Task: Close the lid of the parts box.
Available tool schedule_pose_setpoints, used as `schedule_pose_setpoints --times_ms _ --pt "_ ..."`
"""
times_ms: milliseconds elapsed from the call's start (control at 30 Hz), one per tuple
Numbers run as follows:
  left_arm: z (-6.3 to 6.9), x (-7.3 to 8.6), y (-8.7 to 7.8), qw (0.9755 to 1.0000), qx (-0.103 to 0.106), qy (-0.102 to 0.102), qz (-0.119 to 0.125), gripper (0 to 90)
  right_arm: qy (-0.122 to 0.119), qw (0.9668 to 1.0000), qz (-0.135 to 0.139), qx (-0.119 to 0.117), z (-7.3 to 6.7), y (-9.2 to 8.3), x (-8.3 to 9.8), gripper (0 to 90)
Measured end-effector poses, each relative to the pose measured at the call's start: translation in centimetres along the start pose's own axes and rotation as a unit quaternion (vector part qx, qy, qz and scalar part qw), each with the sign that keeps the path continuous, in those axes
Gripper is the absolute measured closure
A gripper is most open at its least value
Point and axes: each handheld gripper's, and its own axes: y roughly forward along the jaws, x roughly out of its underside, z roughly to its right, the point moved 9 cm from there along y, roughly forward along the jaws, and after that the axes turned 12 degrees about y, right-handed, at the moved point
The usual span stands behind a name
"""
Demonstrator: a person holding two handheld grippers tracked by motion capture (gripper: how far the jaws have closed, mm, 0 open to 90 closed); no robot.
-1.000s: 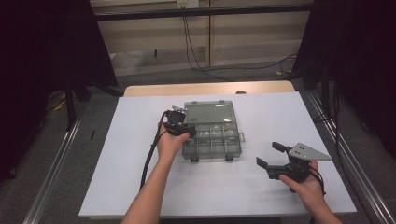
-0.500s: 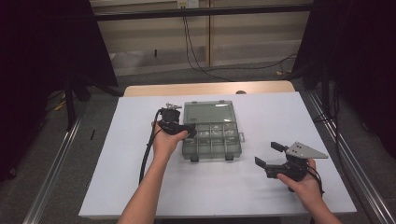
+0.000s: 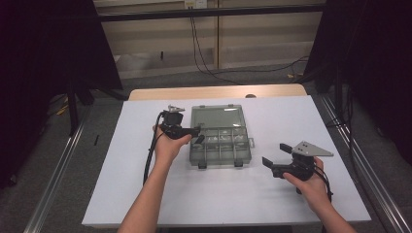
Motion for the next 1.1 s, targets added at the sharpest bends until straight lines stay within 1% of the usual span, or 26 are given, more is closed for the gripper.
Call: schedule_pose_setpoints --times_ms 33,100,167,233,333,467,500,633,667,700,767,867,933,967,1100 --pt "0.0 0.0 0.0 1.0000 0.001 -0.002 0.000 16.0 0.002 1.0000 0.000 0.003 0.1 0.1 -0.1 10.1" --pt "-0.2 0.1 0.1 1.0000 -0.002 0.001 -0.001 14.9 0.005 0.9999 -0.004 0.009 0.3 0.4 -0.3 10.1" --pt "-0.3 0.1 0.2 1.0000 -0.002 -0.003 0.000 14.1 0.005 0.9999 -0.006 0.015 0.6 0.6 -0.5 10.1" --pt "-0.5 0.1 0.2 1.0000 -0.007 -0.004 0.001 13.3 0.012 0.9997 -0.007 0.022 0.9 1.0 -0.7 10.1" --pt "-0.6 0.1 0.3 1.0000 -0.004 -0.005 0.000 12.3 0.011 0.9994 -0.013 0.031 1.3 1.6 -1.0 10.0" --pt "-0.9 0.1 0.3 0.9999 -0.007 -0.008 0.004 11.8 0.022 0.9990 -0.015 0.036 1.6 2.6 -1.4 10.1" --pt "-0.9 0.2 0.3 1.0000 -0.006 -0.007 0.002 11.5 0.021 0.9988 -0.022 0.039 1.7 2.9 -1.4 9.6" --pt "-1.3 0.3 0.4 0.9999 -0.007 -0.009 0.002 11.4 0.016 0.9982 -0.028 0.050 2.2 3.5 -1.7 9.4" --pt "-1.3 0.2 0.4 0.9999 -0.010 -0.010 0.004 11.4 0.016 0.9981 -0.027 0.052 2.3 3.7 -1.9 9.4" --pt "-1.4 0.3 0.4 0.9999 -0.011 -0.008 0.004 11.4 0.019 0.9980 -0.027 0.053 2.4 3.7 -2.0 9.5" --pt "-1.5 0.3 0.5 0.9999 -0.010 -0.009 0.001 11.3 0.017 0.9975 -0.034 0.060 2.7 4.1 -2.2 8.8" --pt "-1.7 0.4 0.5 0.9999 -0.014 -0.008 0.001 11.4 0.018 0.9972 -0.032 0.065 2.9 4.5 -2.6 8.8" --pt "-1.7 0.3 0.6 0.9998 -0.015 -0.014 0.003 11.5 0.025 0.9969 -0.032 0.067 3.0 4.7 -2.9 8.7" --pt "-1.7 0.3 0.7 0.9998 -0.015 -0.013 0.003 11.5 0.023 0.9965 -0.037 0.071 3.1 5.0 -2.9 8.6" --pt "-1.7 0.3 0.7 0.9998 -0.013 -0.013 0.005 11.4 0.024 0.9960 -0.036 0.078 3.3 5.5 -3.3 8.5"
